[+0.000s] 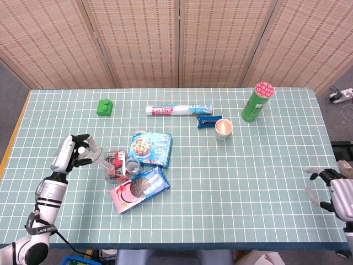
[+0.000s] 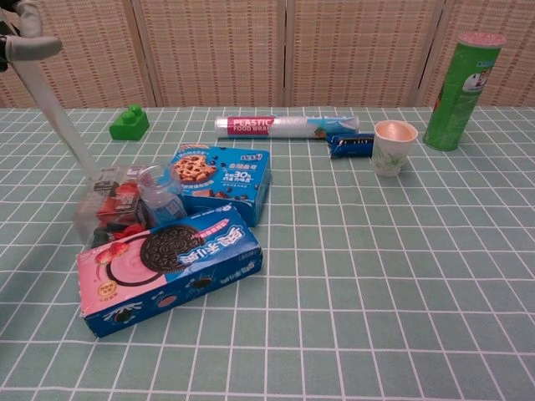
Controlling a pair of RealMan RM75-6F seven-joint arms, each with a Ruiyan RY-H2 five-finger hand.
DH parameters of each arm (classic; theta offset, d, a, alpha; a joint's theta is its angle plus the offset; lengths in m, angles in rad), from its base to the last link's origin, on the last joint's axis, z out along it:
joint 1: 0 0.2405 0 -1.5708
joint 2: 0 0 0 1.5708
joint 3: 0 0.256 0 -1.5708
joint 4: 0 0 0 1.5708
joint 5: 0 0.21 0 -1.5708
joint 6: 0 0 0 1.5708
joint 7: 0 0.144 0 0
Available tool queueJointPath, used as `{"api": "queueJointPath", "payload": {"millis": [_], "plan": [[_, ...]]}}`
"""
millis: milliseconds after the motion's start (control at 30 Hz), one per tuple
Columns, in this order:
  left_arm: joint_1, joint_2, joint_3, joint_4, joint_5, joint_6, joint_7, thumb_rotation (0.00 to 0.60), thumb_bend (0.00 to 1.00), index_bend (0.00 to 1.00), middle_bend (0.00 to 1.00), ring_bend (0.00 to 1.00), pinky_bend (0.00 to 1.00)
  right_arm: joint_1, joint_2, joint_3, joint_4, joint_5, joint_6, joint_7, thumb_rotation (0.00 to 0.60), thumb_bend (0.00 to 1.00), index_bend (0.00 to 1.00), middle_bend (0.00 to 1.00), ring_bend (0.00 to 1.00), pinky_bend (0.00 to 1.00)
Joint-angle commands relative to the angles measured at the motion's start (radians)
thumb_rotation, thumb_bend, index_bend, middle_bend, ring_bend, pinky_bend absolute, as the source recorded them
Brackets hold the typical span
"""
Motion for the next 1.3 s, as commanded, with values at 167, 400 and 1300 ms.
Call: {"api": "queueJointPath", "payload": {"millis": [167, 400, 1300], "plan": [[-0.019, -0.094, 0.049, 0.128, 0.082, 0.14, 0.359, 0.6, 0.36, 0.87, 1.0, 1.0, 1.0, -0.001, 0.001, 0.001, 0.001, 0.003, 0.0, 0.003, 0.6, 0.28, 0.33, 0.46, 0.36, 0.51], [-0.019, -0.096, 0.015, 0.076, 0.034, 0.108, 0.254, 0.6, 0.36, 0.86, 1.0, 1.0, 1.0, -0.002, 0.001, 0.002, 0.003, 0.004, 0.002, 0.007, 0.6, 0.28, 0.33, 0.46, 0.36, 0.51], [-0.14, -0.155, -0.057, -0.014, -0.096, 0.007, 0.2, 0.6, 0.36, 0.86, 1.0, 1.0, 1.0, -0.005, 0.011, -0.014, 0.003, -0.037, 0.021, 0.026, 0.6, 0.28, 0.33, 0.46, 0.36, 0.51]]}}
